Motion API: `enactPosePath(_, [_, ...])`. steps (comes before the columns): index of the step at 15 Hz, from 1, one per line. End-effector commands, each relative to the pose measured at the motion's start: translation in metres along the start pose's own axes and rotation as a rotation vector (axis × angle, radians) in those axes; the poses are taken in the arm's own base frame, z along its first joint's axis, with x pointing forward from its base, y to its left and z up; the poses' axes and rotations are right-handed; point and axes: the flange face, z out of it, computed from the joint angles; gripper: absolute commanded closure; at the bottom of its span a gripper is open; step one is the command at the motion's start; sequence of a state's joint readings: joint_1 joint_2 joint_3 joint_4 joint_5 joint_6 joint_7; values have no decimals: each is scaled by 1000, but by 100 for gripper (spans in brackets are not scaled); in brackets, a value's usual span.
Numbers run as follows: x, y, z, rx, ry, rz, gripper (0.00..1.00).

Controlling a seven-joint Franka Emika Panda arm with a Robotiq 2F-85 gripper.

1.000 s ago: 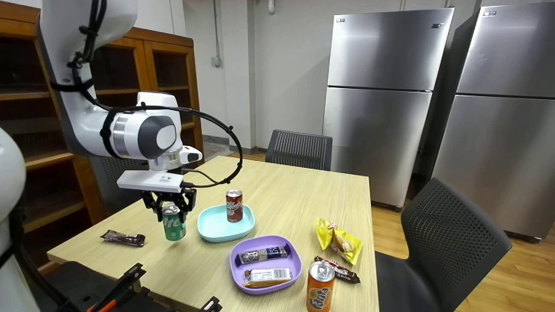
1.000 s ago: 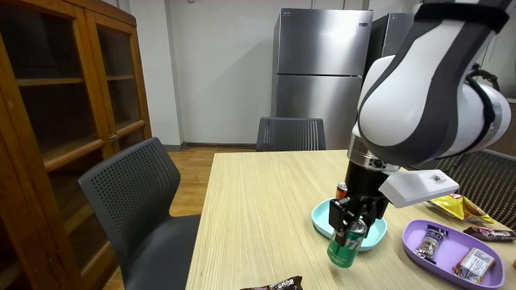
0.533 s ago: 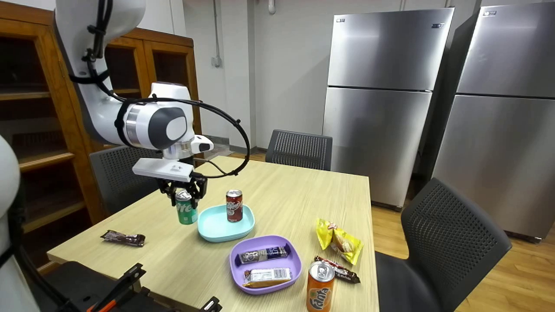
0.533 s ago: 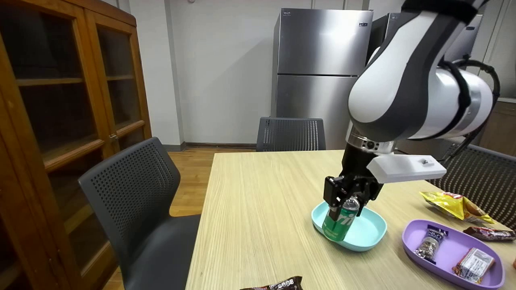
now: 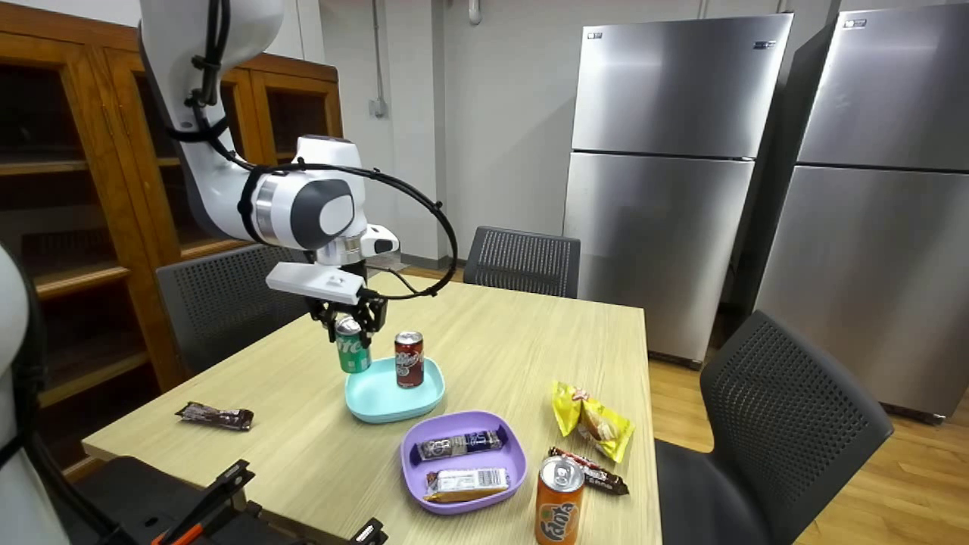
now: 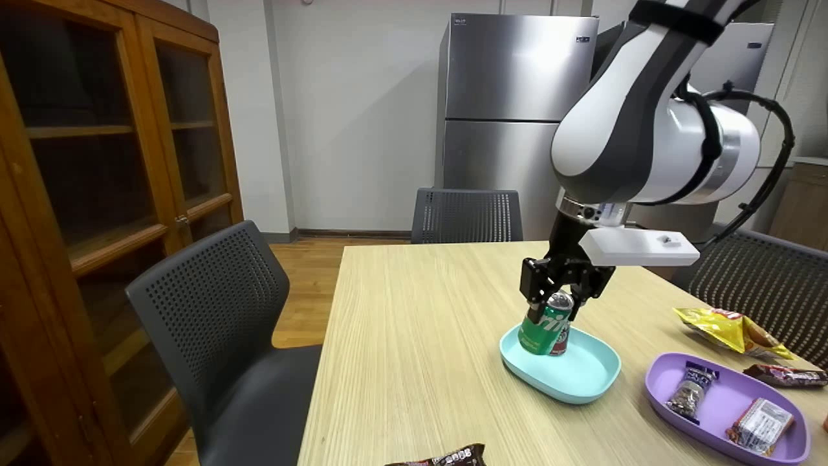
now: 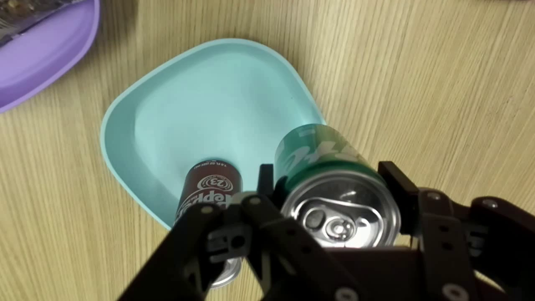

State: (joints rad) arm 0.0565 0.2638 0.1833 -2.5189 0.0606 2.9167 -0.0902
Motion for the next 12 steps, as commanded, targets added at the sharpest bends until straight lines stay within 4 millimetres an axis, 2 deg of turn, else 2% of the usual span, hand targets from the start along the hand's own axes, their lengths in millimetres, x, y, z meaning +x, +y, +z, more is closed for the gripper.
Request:
enactPosePath(1, [22, 10, 3, 17, -2, 50, 62])
enactPosePath(6, [30, 16, 17, 27, -30, 107, 62])
enactPosePath(12, [26, 12, 31, 22, -60, 173, 62])
